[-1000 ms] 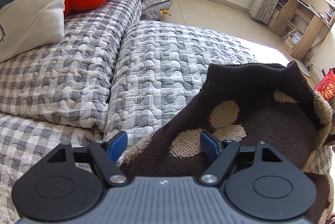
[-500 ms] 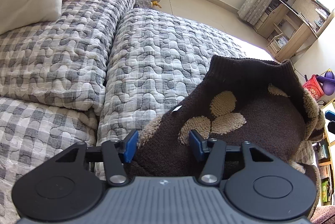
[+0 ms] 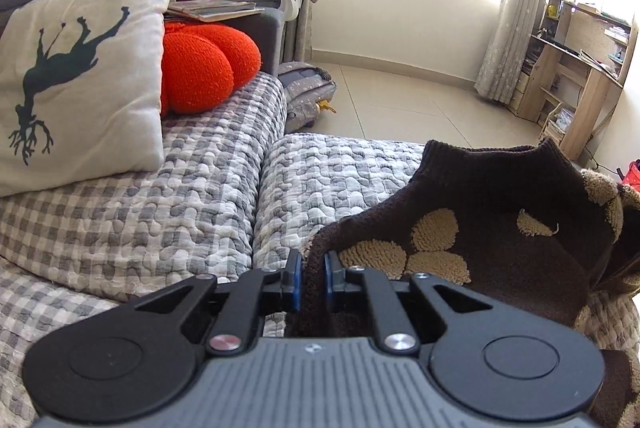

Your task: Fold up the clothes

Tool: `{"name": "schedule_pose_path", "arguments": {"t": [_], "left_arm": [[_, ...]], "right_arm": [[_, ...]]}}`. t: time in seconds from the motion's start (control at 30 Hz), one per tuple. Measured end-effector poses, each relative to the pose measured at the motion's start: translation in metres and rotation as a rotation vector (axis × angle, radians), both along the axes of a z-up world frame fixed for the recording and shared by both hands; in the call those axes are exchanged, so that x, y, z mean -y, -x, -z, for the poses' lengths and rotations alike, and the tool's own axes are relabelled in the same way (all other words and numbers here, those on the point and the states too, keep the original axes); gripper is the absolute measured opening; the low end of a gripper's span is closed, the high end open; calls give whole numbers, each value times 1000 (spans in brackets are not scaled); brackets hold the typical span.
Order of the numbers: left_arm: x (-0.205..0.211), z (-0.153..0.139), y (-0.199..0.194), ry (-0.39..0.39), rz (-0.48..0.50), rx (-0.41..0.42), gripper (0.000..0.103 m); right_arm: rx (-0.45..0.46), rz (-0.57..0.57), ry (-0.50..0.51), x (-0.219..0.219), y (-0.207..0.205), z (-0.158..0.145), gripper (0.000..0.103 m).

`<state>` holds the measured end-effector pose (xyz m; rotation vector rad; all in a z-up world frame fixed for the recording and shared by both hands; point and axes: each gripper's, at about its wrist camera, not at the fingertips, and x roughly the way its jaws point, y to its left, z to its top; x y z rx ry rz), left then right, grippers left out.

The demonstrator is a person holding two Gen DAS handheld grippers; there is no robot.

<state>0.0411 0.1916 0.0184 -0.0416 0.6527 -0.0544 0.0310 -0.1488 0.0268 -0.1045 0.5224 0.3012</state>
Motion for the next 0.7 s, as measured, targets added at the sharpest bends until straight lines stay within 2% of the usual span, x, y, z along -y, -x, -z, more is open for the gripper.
{"name": "schedule_pose_path", "arguments": {"t": [0.23,0.47,0.7], "left_arm": [[28,-19,-18,-167,15,94,10],[47,-17,-64,-278,49,94,10],[68,-13,-115,-376,82,107,10]], "right_arm": [[158,122,43,5,-4,-22,6],[179,235,14,25,-28,-27,6],[172,303,51,33,-58,-17,5]]}}
